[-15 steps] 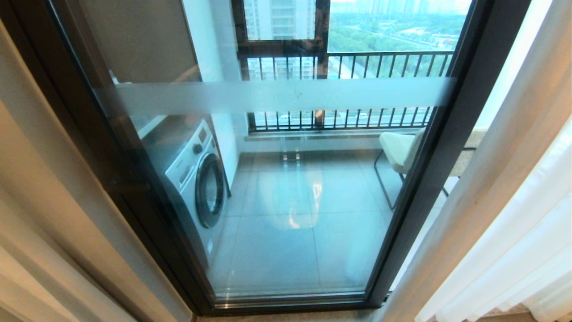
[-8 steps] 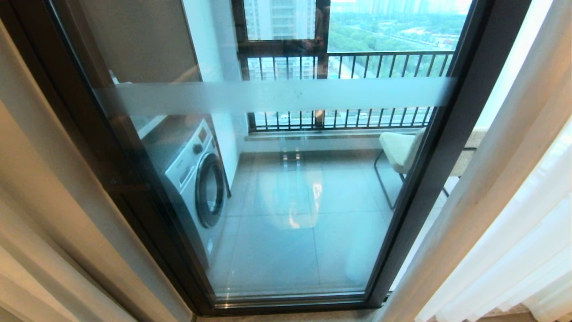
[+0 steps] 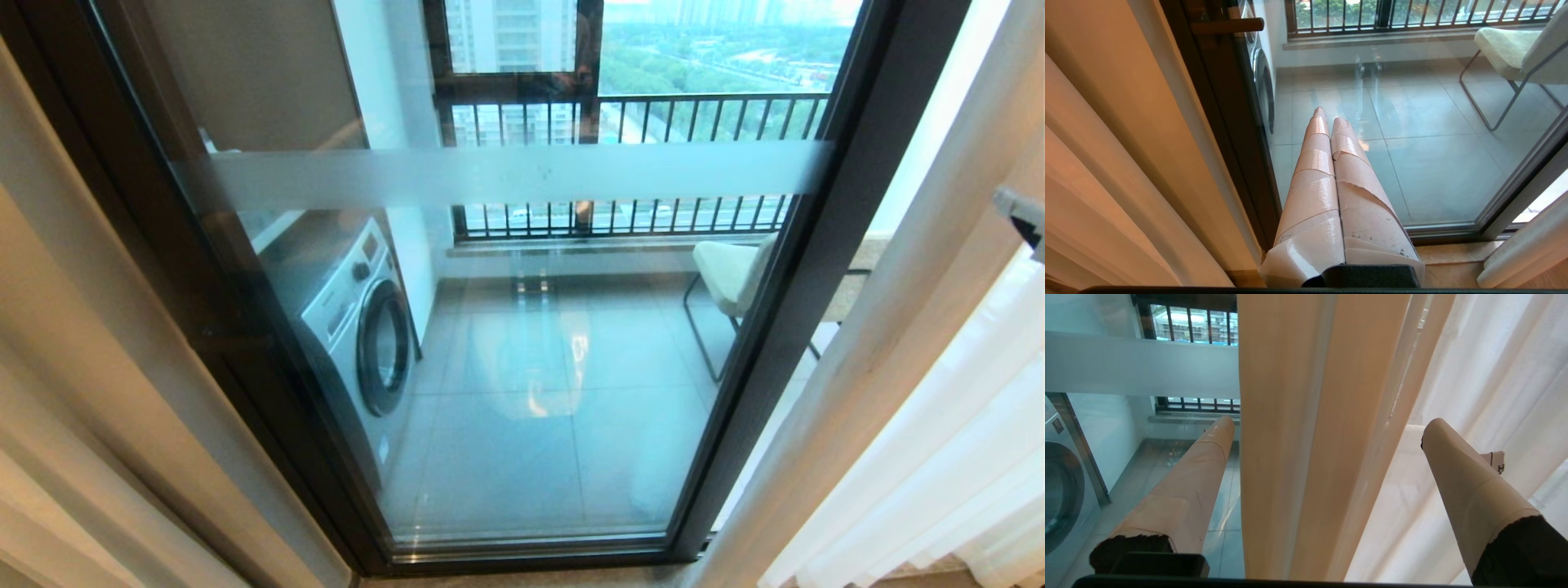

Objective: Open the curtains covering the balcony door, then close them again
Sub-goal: Pull the inner curtains open on both sides

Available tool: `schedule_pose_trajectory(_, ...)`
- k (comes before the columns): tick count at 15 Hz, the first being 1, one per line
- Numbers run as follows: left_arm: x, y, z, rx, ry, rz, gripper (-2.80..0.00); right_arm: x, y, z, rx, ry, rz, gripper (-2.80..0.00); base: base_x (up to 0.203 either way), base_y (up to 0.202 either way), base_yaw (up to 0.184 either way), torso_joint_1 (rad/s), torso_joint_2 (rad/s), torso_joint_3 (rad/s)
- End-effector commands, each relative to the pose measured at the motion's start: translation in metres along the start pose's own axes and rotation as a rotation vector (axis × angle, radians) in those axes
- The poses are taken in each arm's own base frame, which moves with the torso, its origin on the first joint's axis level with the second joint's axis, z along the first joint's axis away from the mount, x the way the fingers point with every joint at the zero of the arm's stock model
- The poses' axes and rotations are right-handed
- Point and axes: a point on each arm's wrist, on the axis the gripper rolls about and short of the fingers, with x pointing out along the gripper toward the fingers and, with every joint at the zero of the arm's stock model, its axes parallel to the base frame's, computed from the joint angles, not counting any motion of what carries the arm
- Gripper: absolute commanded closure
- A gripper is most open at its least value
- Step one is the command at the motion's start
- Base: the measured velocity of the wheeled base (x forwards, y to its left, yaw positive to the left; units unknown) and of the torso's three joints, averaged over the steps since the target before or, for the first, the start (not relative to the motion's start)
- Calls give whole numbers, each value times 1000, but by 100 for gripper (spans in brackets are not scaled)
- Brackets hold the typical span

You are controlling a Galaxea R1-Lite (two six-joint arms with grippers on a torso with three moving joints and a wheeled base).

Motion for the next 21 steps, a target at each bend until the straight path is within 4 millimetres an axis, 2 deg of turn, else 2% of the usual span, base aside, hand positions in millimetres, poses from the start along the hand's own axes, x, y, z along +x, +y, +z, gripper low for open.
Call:
schedule_pose_trajectory(1, 0, 0, 0, 0, 0, 0, 0, 21, 2, -8, -1, 27, 4, -280, 0, 0, 0, 0, 0, 0)
schedule_pose_trajectory(5, 0, 0, 0, 0, 0, 0, 0, 42, 3, -9, 0, 0, 11, -280, 0, 0, 0, 0, 0, 0)
schedule_pose_trajectory(10, 0, 0, 0, 0, 0, 0, 0, 59, 6, -16, 4, -17, 16, -280, 0, 0, 0, 0, 0, 0)
schedule_pose_trajectory(21, 0, 0, 0, 0, 0, 0, 0, 64, 6, -18, 24, -42, 20, -280, 0, 0, 0, 0, 0, 0)
